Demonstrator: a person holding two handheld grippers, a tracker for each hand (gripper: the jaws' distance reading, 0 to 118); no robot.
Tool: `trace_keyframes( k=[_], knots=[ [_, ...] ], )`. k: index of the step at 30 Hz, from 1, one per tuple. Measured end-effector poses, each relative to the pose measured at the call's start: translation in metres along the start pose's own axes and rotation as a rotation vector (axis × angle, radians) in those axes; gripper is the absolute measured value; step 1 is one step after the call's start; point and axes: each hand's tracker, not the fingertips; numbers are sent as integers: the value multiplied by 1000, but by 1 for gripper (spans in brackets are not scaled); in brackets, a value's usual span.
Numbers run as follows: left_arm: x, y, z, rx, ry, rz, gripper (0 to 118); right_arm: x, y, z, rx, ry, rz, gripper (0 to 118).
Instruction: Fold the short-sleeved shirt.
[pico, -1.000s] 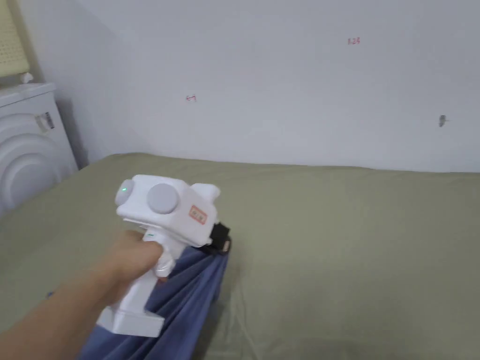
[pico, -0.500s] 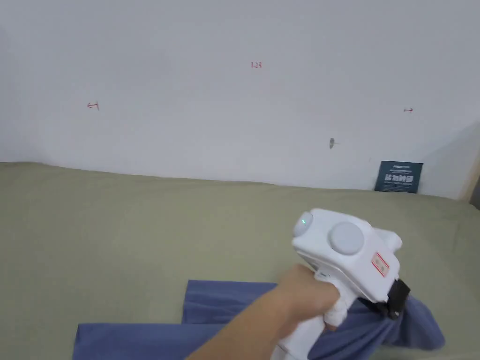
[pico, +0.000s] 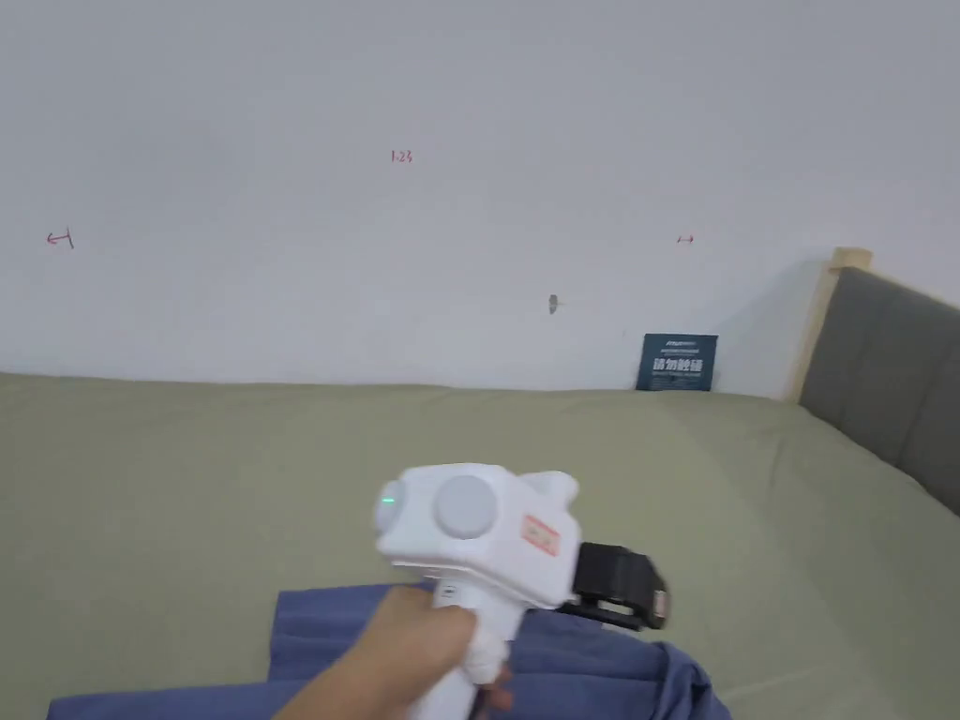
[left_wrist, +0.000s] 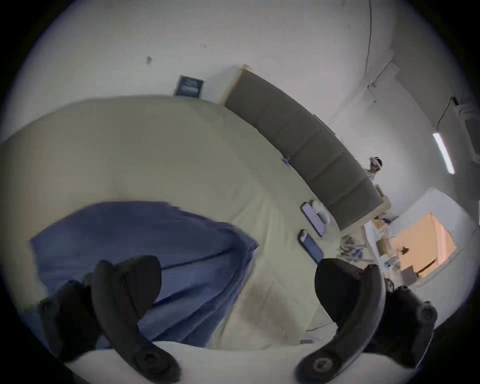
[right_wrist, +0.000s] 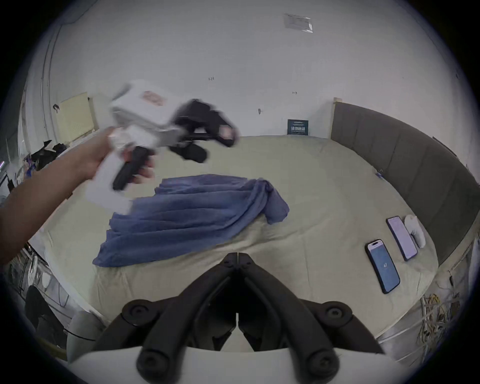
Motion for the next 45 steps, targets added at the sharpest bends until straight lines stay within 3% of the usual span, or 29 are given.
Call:
trace_keyframes(
  k=[6, 8, 9, 10, 12, 15, 17, 22, 27, 29, 30, 31, 33, 35, 39, 45],
  knots=[
    [-7, -91, 156, 229, 265, -6, 98, 7, 32, 1, 72, -1, 10, 1],
    [-5, -131, 196, 294, 388, 0, 63, 6, 42, -1, 86, 18, 6, 1],
    [-2, -150, 210, 336, 468, -3, 37, 7, 44, -3, 96, 29, -4, 1],
    [4, -172, 219, 368, 569, -26, 0, 7, 46, -4, 103, 42, -19, 1],
    [15, -210, 236, 444, 665, -5, 0, 6, 44, -5, 107, 36, -25, 1],
    [23, -253, 250, 498, 663, 175, 0, -1, 32, -4, 76, -11, -19, 1],
    [15, -270, 255, 509, 690, 223, 0, 0, 21, -7, 52, -14, -28, 1],
    [-5, -274, 257, 436, 711, 273, 0, -7, 17, 0, 36, -3, -35, 1],
    [-90, -239, 265, 407, 646, 374, 0, -11, 30, -5, 56, 4, -2, 1],
    [-100, -217, 260, 353, 626, 385, 23, -10, 34, -14, 59, 8, -2, 1],
    [-114, -203, 253, 283, 699, 375, 44, -10, 36, -19, 55, 8, -3, 1],
    [-130, -189, 244, 236, 743, 349, 75, -10, 38, -25, 47, 9, -4, 1],
    [-181, -165, 229, 177, 713, 371, 97, -13, 39, -34, 29, 12, -3, 1],
    [-217, -146, 207, 116, 653, 458, 99, -13, 39, -46, 3, 13, 9, 1],
    [-264, -120, 166, -34, 659, 454, 101, -8, 34, -74, -50, -12, 34, 1],
    [-327, -123, 119, -153, 643, 601, 101, -6, 19, -93, -114, -6, 29, 1]
  ],
)
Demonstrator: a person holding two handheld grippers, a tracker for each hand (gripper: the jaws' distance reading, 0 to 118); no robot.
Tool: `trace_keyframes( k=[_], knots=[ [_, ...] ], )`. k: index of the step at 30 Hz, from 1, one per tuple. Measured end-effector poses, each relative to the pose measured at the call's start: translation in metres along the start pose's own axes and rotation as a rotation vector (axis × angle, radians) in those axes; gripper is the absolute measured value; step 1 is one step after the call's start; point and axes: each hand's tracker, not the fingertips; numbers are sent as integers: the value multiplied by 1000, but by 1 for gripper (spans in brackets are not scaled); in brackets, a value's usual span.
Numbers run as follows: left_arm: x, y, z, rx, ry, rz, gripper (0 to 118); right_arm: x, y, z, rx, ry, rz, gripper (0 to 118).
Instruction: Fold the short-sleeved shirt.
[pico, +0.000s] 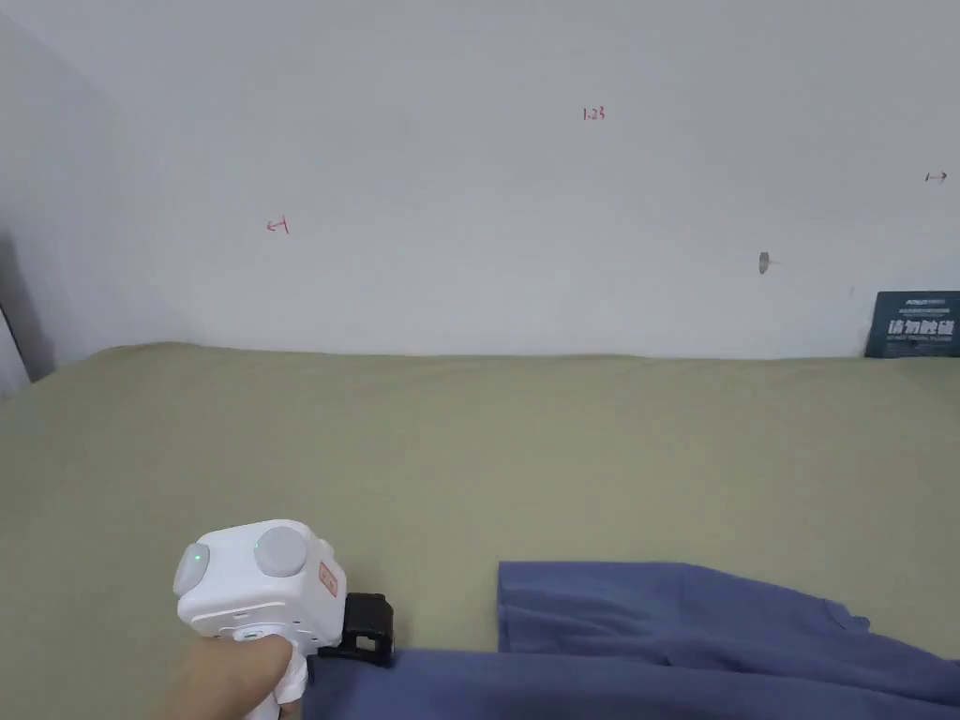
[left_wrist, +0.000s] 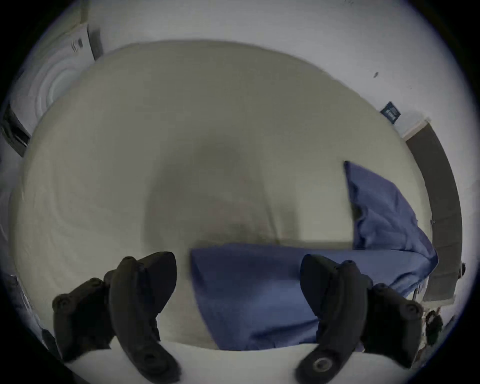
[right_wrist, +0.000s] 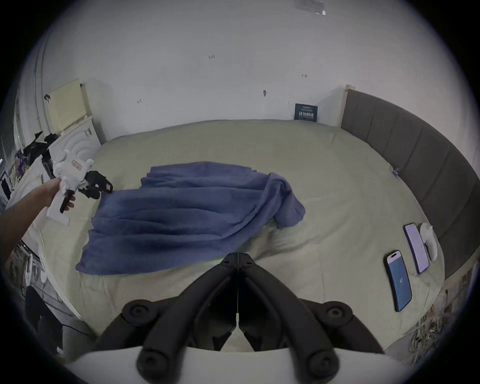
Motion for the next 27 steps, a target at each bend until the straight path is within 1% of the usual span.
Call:
trace_keyframes(
  k=[1, 3, 4, 5, 6, 7, 8, 9, 10, 11, 12, 13, 14, 15, 17, 18, 20, 21, 22, 23, 24, 25, 26, 27],
  knots=[
    [-1, 0, -8, -36, 25, 11, 100, 1, -2, -2, -6, 0, -3, 1],
    [5, -4, -5, -8, 49, -83, 100, 3, -3, -5, -12, 4, -14, 1],
    [8, -6, -1, -5, 71, -107, 95, 3, -4, -5, -12, 4, -22, 1],
    [10, -7, 1, 1, 90, -125, 83, 5, -3, -6, -11, 7, -32, 1],
    [8, -9, 5, 18, 115, -155, 65, 7, -1, -7, -8, 13, -46, 1],
    [8, -12, 10, 49, 113, -169, 40, 11, 2, -9, -2, 23, -63, 3],
    [3, -11, 12, 47, 66, -156, 15, 16, 6, -12, 0, 35, -85, 6],
    [-1, -9, 13, 44, -2, -133, 4, 22, 12, -14, -4, 30, -100, 19],
    [-6, -8, 13, 39, -104, -89, 4, 28, 23, -19, -5, -2, -114, 60],
    [0, -18, 19, 46, -104, -45, 4, 34, 33, -26, -11, 1, -115, 83],
    [0, -18, 18, 35, -70, -59, 4, 46, 47, -39, -44, 11, -127, 84],
    [1, -20, 17, 38, -56, -75, 4, 51, 60, -47, -58, 13, -150, 84],
    [1, -21, 16, 40, -48, -90, 4, 56, 72, -57, -70, 45, -160, 84],
    [6, -24, 17, 38, -51, -93, 4, 58, 83, -64, -66, 47, -185, 84],
    [7, -27, 19, 46, -51, -85, 4, 66, 107, -82, -76, 58, -207, 84],
    [8, -29, 20, 48, -50, -86, 4, 66, 115, -91, -78, 40, -204, 84],
    [11, -29, 21, 48, -48, -90, 4, 64, 128, -115, -154, -23, -165, 84],
    [12, -30, 22, 50, -47, -90, 4, 63, 132, -129, -192, -42, -131, 84],
    [12, -28, 21, 45, -47, -89, 4, 63, 134, -143, -250, -51, -118, 84],
    [13, -28, 22, 44, -47, -91, 4, 62, 133, -153, -297, -96, -116, 84],
    [14, -29, 23, 43, -45, -96, 4, 62, 133, -164, -352, -148, -88, 83],
    [14, -30, 23, 43, -45, -97, 4, 62, 132, -171, -419, -133, -65, 80],
    [14, -30, 24, 40, -46, -92, 4, 63, 130, -174, -436, -124, -71, 57],
    [13, -27, 23, 33, -49, -75, 4, 63, 128, -174, -420, -103, -110, 6]
  ],
)
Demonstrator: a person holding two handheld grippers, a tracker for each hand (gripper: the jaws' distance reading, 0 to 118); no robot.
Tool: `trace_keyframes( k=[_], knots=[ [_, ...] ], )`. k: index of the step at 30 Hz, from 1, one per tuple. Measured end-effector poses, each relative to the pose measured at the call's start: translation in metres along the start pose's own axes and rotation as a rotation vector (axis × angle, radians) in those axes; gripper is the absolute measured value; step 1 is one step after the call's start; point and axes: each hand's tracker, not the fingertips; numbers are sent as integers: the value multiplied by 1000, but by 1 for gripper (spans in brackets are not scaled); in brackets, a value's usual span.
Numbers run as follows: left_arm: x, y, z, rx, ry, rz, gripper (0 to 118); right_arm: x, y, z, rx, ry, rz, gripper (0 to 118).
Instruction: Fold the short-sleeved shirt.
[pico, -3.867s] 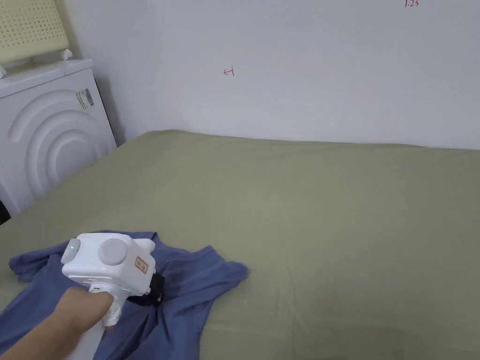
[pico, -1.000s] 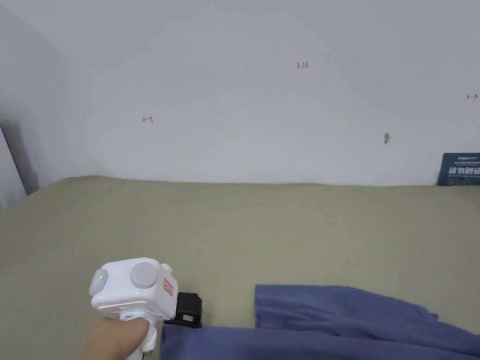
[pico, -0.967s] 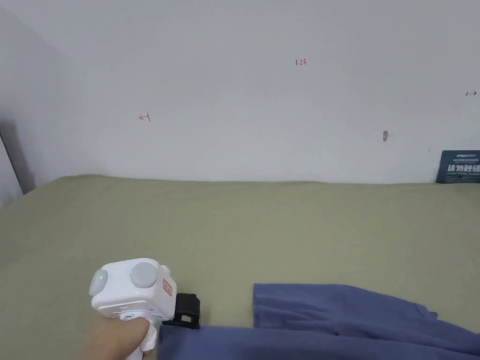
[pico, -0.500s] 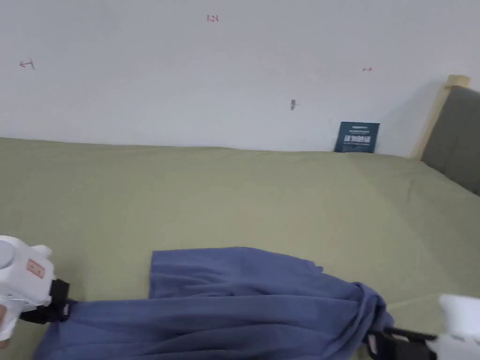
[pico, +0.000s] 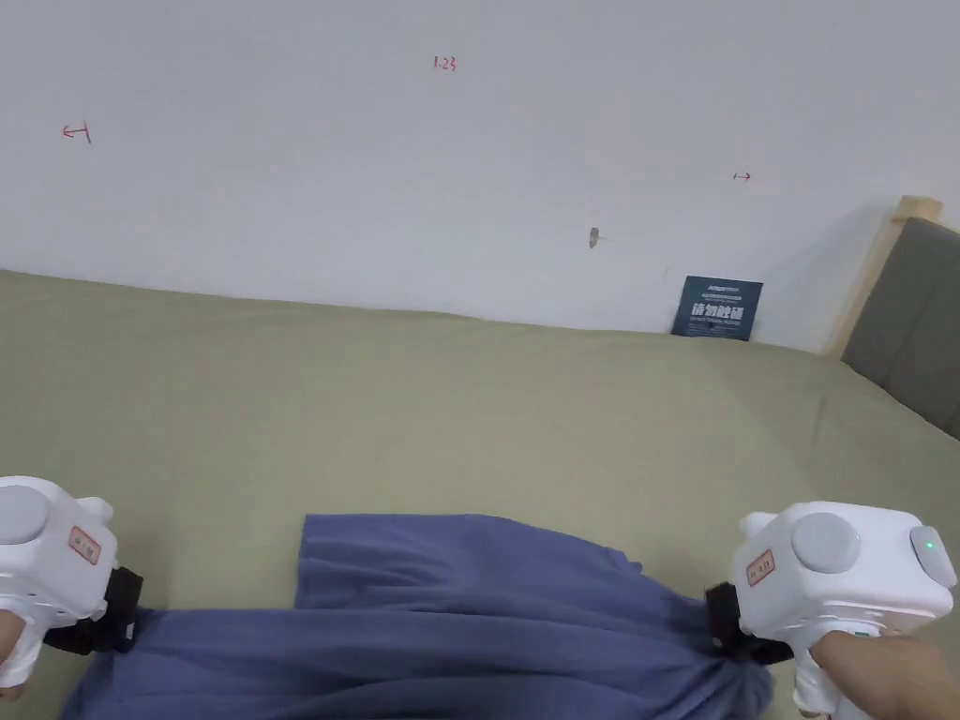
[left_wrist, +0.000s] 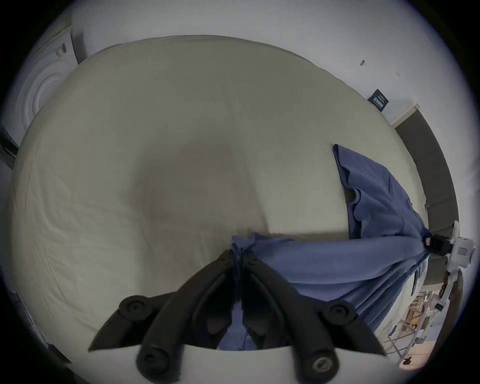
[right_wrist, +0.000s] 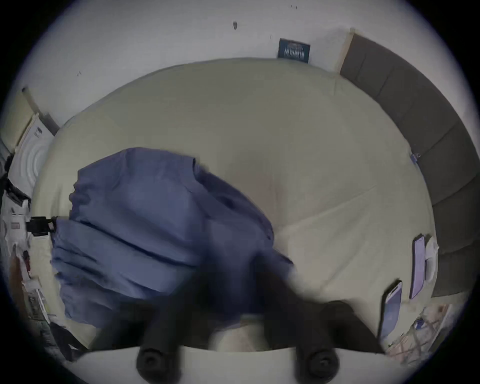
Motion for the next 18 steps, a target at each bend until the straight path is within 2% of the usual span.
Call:
trace_keyframes(
  k=[1, 2, 6, 8, 13, 18],
  knots=[
    [0, -1, 2, 1, -7, 9, 4, -2, -3, 1, 25, 30, -37, 6],
    [1, -3, 5, 3, -9, 9, 4, -4, -6, 2, 53, 7, -85, 6],
    [5, -6, 27, 70, -40, -7, 4, -12, -10, 19, 116, 38, 25, 6],
    [6, -2, 43, 133, -66, -31, 4, -15, -9, 33, 173, 69, 43, 6],
    [10, 15, 100, 316, -171, 31, 4, -12, 12, 72, 276, 177, -22, 6],
    [21, 46, 157, 416, -167, -53, 4, -24, 34, 113, 423, 209, 32, 6]
  ],
)
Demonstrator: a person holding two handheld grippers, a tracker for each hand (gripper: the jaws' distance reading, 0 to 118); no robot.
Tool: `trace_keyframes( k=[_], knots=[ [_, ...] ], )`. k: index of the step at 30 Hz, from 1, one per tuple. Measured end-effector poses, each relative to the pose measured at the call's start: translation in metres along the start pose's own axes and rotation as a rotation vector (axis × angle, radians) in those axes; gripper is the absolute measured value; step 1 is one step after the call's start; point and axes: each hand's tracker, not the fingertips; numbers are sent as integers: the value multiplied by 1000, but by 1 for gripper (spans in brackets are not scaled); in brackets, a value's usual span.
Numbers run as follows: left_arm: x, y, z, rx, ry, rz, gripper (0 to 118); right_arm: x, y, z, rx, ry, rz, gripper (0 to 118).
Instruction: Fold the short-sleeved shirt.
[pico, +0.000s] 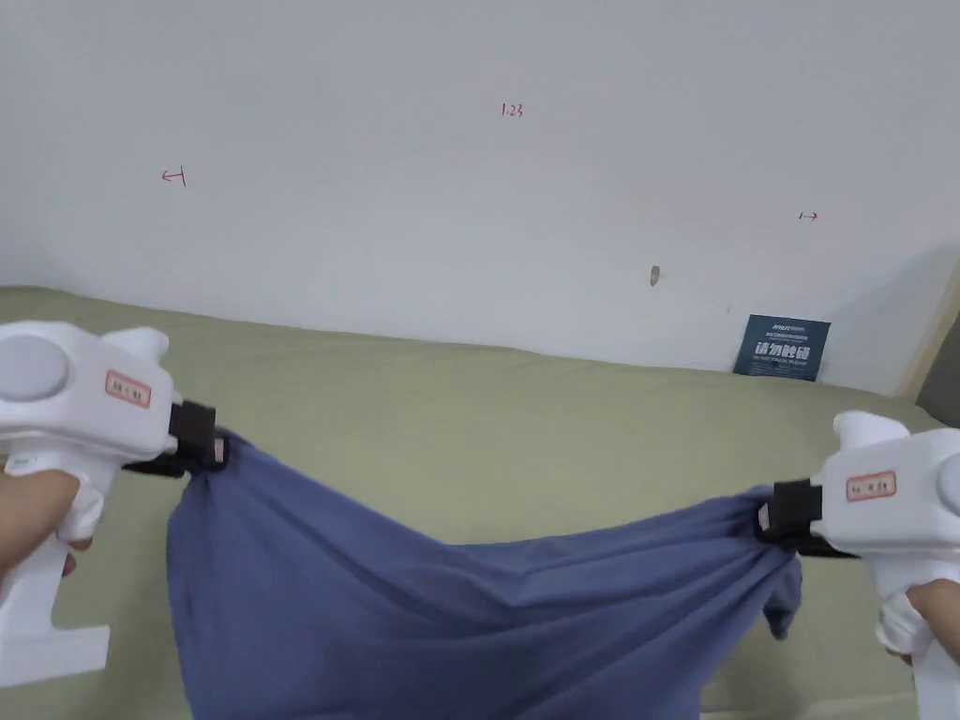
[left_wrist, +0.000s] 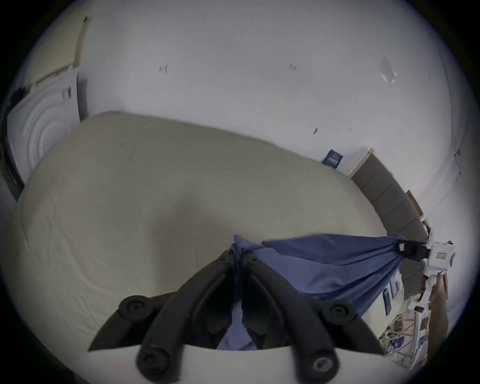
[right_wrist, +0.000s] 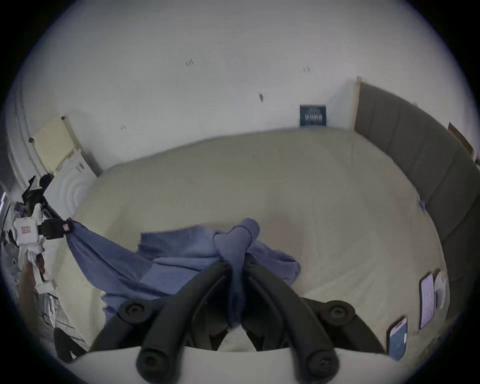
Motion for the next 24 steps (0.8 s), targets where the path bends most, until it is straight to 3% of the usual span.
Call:
trace_keyframes(
  k=[9, 21, 24],
  knots=[
    [4, 87, 51, 221, 11, -6, 4, -16, 85, 31, 159, 2, 42, 6],
    [-11, 151, 59, 374, 23, 6, 4, 5, 161, 20, 301, 23, -29, 6],
    [18, 136, 65, 394, 11, 7, 4, 7, 165, 11, 314, 23, -49, 6]
  ],
)
